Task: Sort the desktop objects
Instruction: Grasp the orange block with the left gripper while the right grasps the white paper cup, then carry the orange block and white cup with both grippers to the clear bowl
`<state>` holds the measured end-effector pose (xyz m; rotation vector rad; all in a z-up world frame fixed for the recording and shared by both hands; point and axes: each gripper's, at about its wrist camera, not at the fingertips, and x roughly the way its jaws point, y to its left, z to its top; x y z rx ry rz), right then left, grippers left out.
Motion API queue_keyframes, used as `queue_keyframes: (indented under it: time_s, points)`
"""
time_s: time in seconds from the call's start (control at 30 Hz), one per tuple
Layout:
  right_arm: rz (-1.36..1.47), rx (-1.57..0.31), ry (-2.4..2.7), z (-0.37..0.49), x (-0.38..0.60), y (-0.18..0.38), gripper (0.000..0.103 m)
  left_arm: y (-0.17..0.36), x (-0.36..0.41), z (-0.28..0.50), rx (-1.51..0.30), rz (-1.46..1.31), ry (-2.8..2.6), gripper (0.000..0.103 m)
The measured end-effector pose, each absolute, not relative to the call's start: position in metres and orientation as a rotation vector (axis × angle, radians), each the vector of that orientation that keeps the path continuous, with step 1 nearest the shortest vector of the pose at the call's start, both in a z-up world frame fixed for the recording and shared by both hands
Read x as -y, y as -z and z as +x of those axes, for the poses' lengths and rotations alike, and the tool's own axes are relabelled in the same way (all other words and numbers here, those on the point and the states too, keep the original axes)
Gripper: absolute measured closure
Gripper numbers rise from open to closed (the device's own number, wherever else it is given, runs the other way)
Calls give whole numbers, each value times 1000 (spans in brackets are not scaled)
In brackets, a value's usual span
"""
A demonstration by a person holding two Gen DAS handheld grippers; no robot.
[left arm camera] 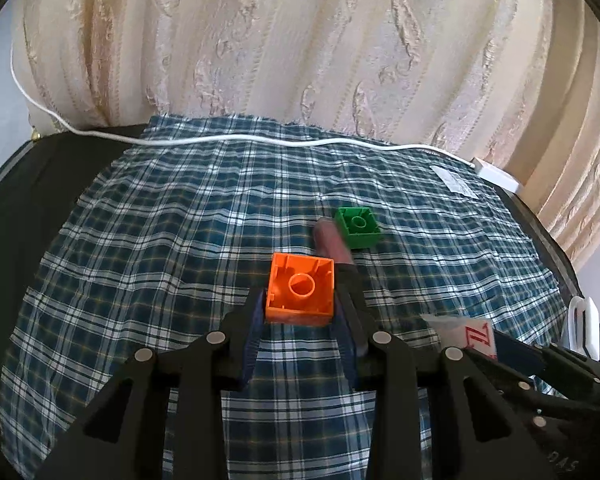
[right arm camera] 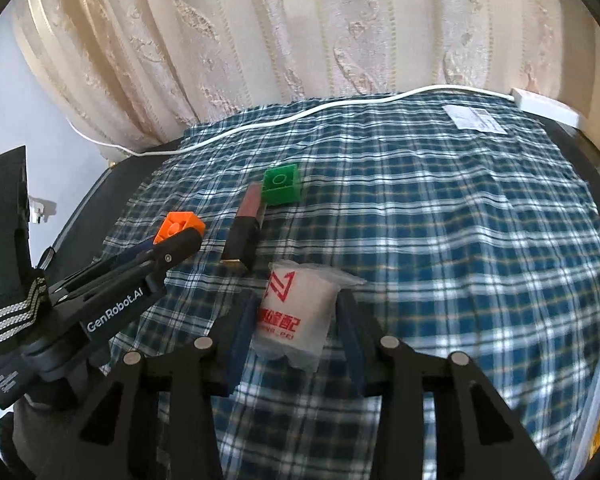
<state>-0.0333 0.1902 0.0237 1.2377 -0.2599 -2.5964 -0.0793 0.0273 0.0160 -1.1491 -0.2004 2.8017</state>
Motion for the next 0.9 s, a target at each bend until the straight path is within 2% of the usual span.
queue_keyframes:
  time_s: [0.9]
  points:
    - [1220,388,2692,39,-229,-40,58,-27,-61,-59,120,-1066,-2738,66]
